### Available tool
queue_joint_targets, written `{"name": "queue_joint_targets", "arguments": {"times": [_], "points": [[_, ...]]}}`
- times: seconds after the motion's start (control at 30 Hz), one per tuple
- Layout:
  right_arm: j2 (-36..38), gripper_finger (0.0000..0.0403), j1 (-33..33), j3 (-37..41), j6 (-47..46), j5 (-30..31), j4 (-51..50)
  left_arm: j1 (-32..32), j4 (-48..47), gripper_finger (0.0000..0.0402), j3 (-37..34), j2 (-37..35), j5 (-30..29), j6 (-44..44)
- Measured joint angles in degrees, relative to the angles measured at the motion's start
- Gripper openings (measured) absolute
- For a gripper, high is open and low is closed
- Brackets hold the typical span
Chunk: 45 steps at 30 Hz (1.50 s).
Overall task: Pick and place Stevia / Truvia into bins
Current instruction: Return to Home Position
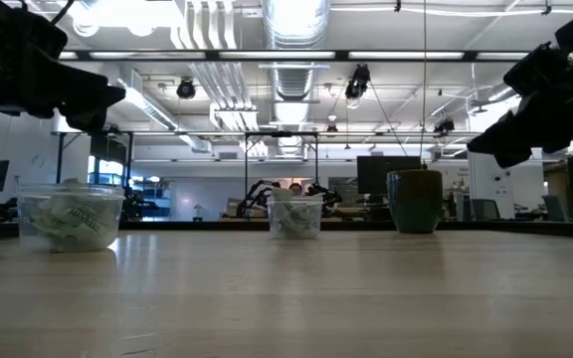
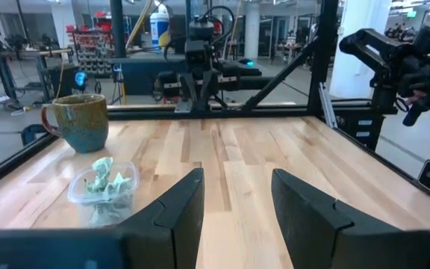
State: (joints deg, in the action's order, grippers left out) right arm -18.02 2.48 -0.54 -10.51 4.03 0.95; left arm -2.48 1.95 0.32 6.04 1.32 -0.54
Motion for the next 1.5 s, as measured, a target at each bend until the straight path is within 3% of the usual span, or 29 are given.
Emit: {"name": "queue_joint_targets", "arguments": {"times": [0.37,0.47,0.9,1.5], "points": [[0.0,0.0057,0.0,0.0,2.6,-2.8,5.4,-0.1,2.8,0.0141,0.0,0.3,0.4,2.9],[1.3,0.0057,0.0,-0.1,3.2,-2.8,4.4,-0.1,4.8,0.0141,0.1,-0.8,2.4,6.8],[11.9,0.0057,0.0,0.0,6.7,-2.5,-0.4,-0.2,4.5,0.0141,0.1,-4.4,2.9,7.5],[18.0,0.0057,0.0,-0.5,8.6,-4.1,-1.7,-0.2,5.1,0.0141,0.5,-4.4,3.1,8.9]]}}
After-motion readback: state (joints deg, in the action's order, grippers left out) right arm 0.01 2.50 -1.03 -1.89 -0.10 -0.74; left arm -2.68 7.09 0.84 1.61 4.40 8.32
